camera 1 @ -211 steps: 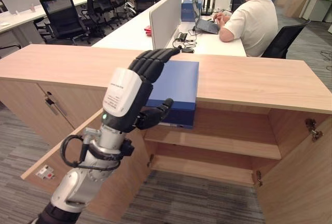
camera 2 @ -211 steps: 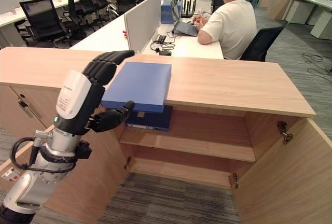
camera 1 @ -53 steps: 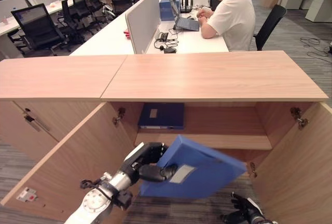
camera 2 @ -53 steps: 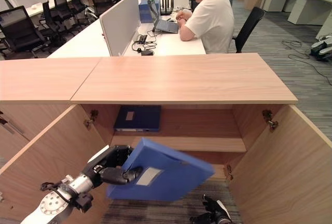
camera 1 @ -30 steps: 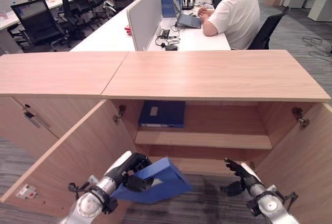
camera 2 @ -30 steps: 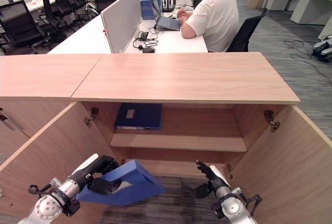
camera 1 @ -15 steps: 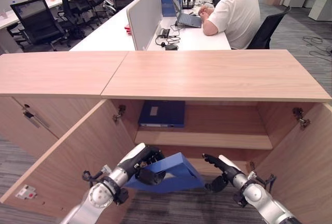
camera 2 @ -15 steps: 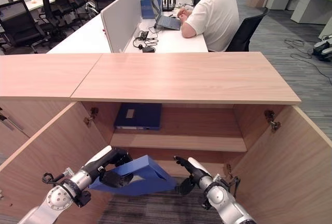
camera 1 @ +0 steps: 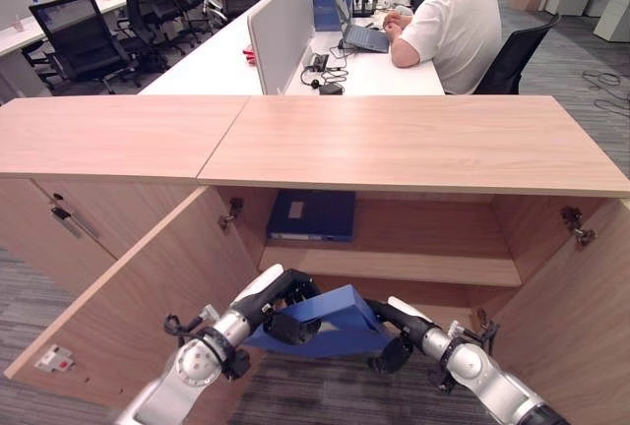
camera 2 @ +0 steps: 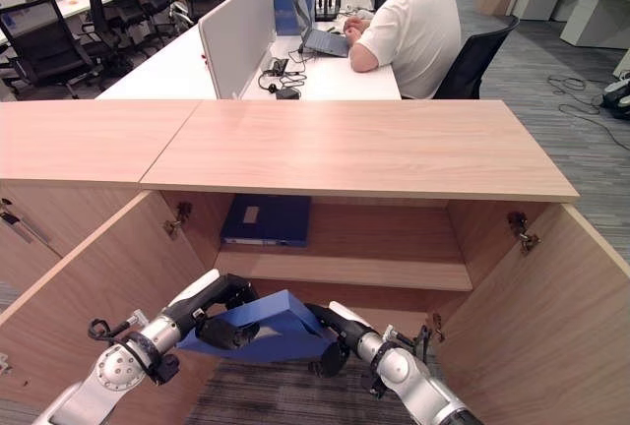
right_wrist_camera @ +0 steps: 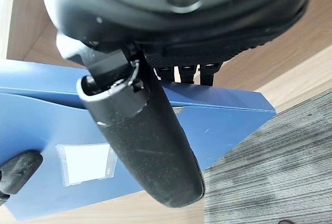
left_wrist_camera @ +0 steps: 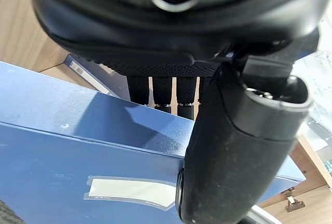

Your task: Put the empty folder in the office cabinet

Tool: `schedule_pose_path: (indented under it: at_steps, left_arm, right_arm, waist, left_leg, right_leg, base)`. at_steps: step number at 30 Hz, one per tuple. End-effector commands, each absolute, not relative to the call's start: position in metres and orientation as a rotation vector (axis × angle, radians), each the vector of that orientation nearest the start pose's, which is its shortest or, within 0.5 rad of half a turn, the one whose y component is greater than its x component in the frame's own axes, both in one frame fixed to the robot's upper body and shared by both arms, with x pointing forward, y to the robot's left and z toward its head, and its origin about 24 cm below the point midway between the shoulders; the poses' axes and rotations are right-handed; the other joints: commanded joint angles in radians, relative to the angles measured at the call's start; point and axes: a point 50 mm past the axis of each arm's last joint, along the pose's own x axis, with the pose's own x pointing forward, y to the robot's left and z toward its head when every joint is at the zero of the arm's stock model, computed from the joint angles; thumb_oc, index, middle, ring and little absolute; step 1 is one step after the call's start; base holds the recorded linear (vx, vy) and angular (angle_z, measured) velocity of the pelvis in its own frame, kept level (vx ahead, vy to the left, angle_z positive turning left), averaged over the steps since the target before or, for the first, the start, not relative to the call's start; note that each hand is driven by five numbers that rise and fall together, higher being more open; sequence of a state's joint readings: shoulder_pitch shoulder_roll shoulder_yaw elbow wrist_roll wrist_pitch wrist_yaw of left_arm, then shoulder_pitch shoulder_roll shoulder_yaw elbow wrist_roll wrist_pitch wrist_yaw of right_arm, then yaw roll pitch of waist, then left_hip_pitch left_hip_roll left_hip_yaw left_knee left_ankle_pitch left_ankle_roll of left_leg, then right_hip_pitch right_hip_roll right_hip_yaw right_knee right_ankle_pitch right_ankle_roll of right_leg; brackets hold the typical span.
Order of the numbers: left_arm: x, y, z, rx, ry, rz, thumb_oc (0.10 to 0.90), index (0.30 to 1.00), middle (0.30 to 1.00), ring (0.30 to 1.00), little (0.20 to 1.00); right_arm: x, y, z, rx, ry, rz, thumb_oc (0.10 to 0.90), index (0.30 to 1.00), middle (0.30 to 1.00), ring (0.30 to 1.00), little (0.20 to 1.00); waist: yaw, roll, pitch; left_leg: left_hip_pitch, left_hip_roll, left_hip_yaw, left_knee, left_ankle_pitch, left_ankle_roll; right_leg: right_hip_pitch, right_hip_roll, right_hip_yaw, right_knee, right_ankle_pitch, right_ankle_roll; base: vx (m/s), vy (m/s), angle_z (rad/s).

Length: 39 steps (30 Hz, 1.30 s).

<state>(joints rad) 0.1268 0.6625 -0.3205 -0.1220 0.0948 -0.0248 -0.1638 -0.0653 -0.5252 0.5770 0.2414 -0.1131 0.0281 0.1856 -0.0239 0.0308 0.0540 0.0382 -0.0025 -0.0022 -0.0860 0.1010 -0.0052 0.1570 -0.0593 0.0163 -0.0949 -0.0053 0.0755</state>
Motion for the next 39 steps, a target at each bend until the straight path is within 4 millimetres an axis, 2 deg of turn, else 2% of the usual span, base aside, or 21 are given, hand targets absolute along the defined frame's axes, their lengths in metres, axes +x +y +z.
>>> schedule_pose_path:
  at_steps: [1, 2, 5, 7, 8, 9, 12, 16, 19, 20, 21, 22, 28, 33, 39]
  left_arm:
    - [0.248, 0.15, 0.103, 0.569, -0.291, -0.536, 0.4, 0.3, 0.3, 0.3, 0.3]
    - [0.244, 0.143, 0.118, 0.472, -0.339, -0.588, 0.4, 0.3, 0.3, 0.3, 0.3]
    - [0.238, 0.128, 0.13, 0.29, -0.359, -0.711, 0.4, 0.3, 0.3, 0.3, 0.3]
    - [0.236, 0.123, 0.133, 0.246, -0.364, -0.749, 0.4, 0.3, 0.3, 0.3, 0.3]
    - [0.235, 0.107, 0.134, 0.147, -0.367, -0.781, 0.4, 0.3, 0.3, 0.3, 0.3]
    - [0.235, 0.107, 0.134, 0.148, -0.368, -0.781, 0.4, 0.3, 0.3, 0.3, 0.3]
    - [0.227, 0.105, 0.141, 0.004, -0.35, -0.848, 0.4, 0.3, 0.3, 0.3, 0.3]
    - [0.23, 0.097, 0.139, -0.07, -0.321, -0.867, 0.4, 0.3, 0.3, 0.3, 0.3]
    - [0.228, 0.085, 0.149, -0.171, -0.335, -0.928, 0.4, 0.3, 0.3, 0.3, 0.3]
    - [0.228, 0.083, 0.15, -0.187, -0.339, -0.938, 0.4, 0.3, 0.3, 0.3, 0.3]
    - [0.228, 0.081, 0.152, -0.191, -0.347, -0.944, 0.4, 0.3, 0.3, 0.3, 0.3]
    - [0.228, 0.08, 0.152, -0.198, -0.349, -0.946, 0.4, 0.3, 0.3, 0.3, 0.3]
    - [0.229, 0.077, 0.151, -0.199, -0.342, -0.954, 0.4, 0.3, 0.3, 0.3, 0.3]
    - [0.232, 0.076, 0.144, -0.239, -0.296, -0.956, 0.4, 0.3, 0.3, 0.3, 0.3]
    - [0.233, 0.075, 0.135, -0.248, -0.253, -0.97, 0.4, 0.3, 0.3, 0.3, 0.3]
  right_arm:
    - [0.251, -0.121, 0.005, -0.643, 0.134, 0.719, 0.8, 0.9, 0.9, 0.9, 0.9]
    - [0.257, -0.128, 0.009, -0.673, 0.125, 0.679, 0.8, 0.9, 0.9, 0.9, 0.9]
    - [0.257, -0.131, 0.012, -0.664, 0.112, 0.677, 0.8, 0.9, 0.9, 0.9, 0.9]
    - [0.257, -0.131, 0.013, -0.661, 0.106, 0.675, 0.8, 0.9, 0.9, 0.9, 0.9]
    - [0.261, -0.1, -0.002, -0.632, 0.135, 0.714, 0.8, 0.9, 0.9, 0.9, 0.9]
    - [0.261, -0.099, -0.002, -0.632, 0.133, 0.714, 0.8, 0.9, 0.9, 0.9, 0.9]
    - [0.263, -0.1, -0.008, -0.634, 0.158, 0.691, 0.8, 0.9, 0.9, 0.9, 0.9]
    - [0.263, -0.097, -0.012, -0.643, 0.165, 0.682, 0.8, 0.9, 0.9, 0.9, 0.9]
    - [0.265, -0.084, -0.013, -0.654, 0.144, 0.698, 0.8, 0.9, 0.9, 0.9, 0.9]
    - [0.265, -0.082, -0.012, -0.656, 0.137, 0.704, 0.595, 0.592, 0.592, 0.592, 0.592]
    - [0.265, -0.08, -0.012, -0.654, 0.132, 0.71, 0.524, 0.486, 0.486, 0.486, 0.486]
    - [0.264, -0.078, -0.011, -0.647, 0.13, 0.715, 0.4, 0.3, 0.3, 0.3, 0.3]
    - [0.256, -0.074, -0.014, -0.591, 0.143, 0.743, 0.4, 0.3, 0.3, 0.3, 0.3]
    - [0.237, -0.072, -0.037, -0.207, 0.339, 0.695, 0.4, 0.3, 0.3, 0.3, 0.3]
    - [0.225, -0.065, -0.044, 0.077, 0.431, 0.704, 0.4, 0.3, 0.3, 0.3, 0.3]
  waist:
    - [0.007, -0.021, -0.033]
    - [0.006, -0.02, -0.036]
    - [-0.002, -0.016, -0.039]
    - [-0.003, -0.016, -0.04]
    - [0.001, -0.014, -0.04]
    - [0.001, -0.014, -0.04]
    - [0.006, -0.012, -0.039]
    - [0.002, -0.011, -0.039]
    - [0.002, -0.008, -0.036]
    - [0.001, -0.008, -0.035]
    - [0.001, -0.008, -0.035]
    - [0.0, -0.008, -0.034]
    - [-0.003, -0.008, -0.034]
    - [-0.005, -0.008, -0.029]
    - [-0.004, -0.011, -0.027]
  left_leg:
    - [0.091, -0.03, -0.031, -0.001, -0.178, -0.006]
    - [0.09, -0.03, -0.03, -0.001, -0.178, -0.006]
    - [0.091, -0.028, -0.028, -0.001, -0.178, -0.006]
    - [0.091, -0.028, -0.027, -0.001, -0.178, -0.006]
    - [0.092, -0.028, -0.028, -0.001, -0.179, -0.005]
    - [0.092, -0.028, -0.028, -0.001, -0.179, -0.005]
    - [0.093, -0.029, -0.026, -0.001, -0.181, -0.007]
    - [0.095, -0.029, -0.025, -0.001, -0.182, -0.007]
    - [0.094, -0.029, -0.026, -0.001, -0.182, -0.007]
    - [0.094, -0.029, -0.027, -0.001, -0.182, -0.007]
    - [0.094, -0.03, -0.027, -0.001, -0.182, -0.007]
    - [0.095, -0.029, -0.027, -0.001, -0.182, -0.007]
    - [0.096, -0.03, -0.026, -0.001, -0.183, -0.008]
    - [0.105, -0.03, -0.024, -0.001, -0.19, -0.009]
    - [0.106, -0.029, -0.023, -0.001, -0.189, -0.013]
  right_leg:
    - [-0.054, 0.011, -0.07, 0.008, -0.031, 0.033]
    - [-0.054, 0.01, -0.072, 0.008, -0.029, 0.034]
    - [-0.056, 0.009, -0.07, 0.008, -0.028, 0.037]
    - [-0.057, 0.01, -0.069, 0.008, -0.027, 0.038]
    - [-0.054, 0.01, -0.067, 0.008, -0.028, 0.035]
    - [-0.055, 0.01, -0.067, 0.008, -0.028, 0.035]
    - [-0.054, 0.011, -0.066, 0.008, -0.029, 0.036]
    - [-0.052, 0.011, -0.063, 0.008, -0.029, 0.036]
    - [-0.053, 0.01, -0.062, 0.008, -0.028, 0.037]
    - [-0.053, 0.01, -0.062, 0.008, -0.028, 0.037]
    - [-0.053, 0.01, -0.062, 0.008, -0.029, 0.037]
    - [-0.052, 0.01, -0.061, 0.008, -0.029, 0.037]
    - [-0.049, 0.008, -0.064, 0.008, -0.031, 0.037]
    - [-0.039, 0.009, -0.064, 0.008, -0.037, 0.038]
    - [-0.041, 0.009, -0.067, 0.008, -0.036, 0.038]
  base:
    - [0.0, 0.0, 0.0]
    - [0.0, 0.0, 0.0]
    - [0.0, 0.0, 0.0]
    - [0.0, 0.0, 0.0]
    - [0.0, 0.0, 0.0]
    - [0.0, -0.014, -0.04]
    - [0.0, -0.005, -0.01]
    - [0.0, 0.0, 0.0]
    - [0.0, 0.0, 0.0]
    - [0.0, 0.0, 0.0]
    - [0.0, 0.0, 0.0]
    - [0.0, 0.0, 0.0]
    - [0.0, 0.0, 0.0]
    - [0.0, 0.0, 0.0]
    - [0.0, 0.0, 0.0]
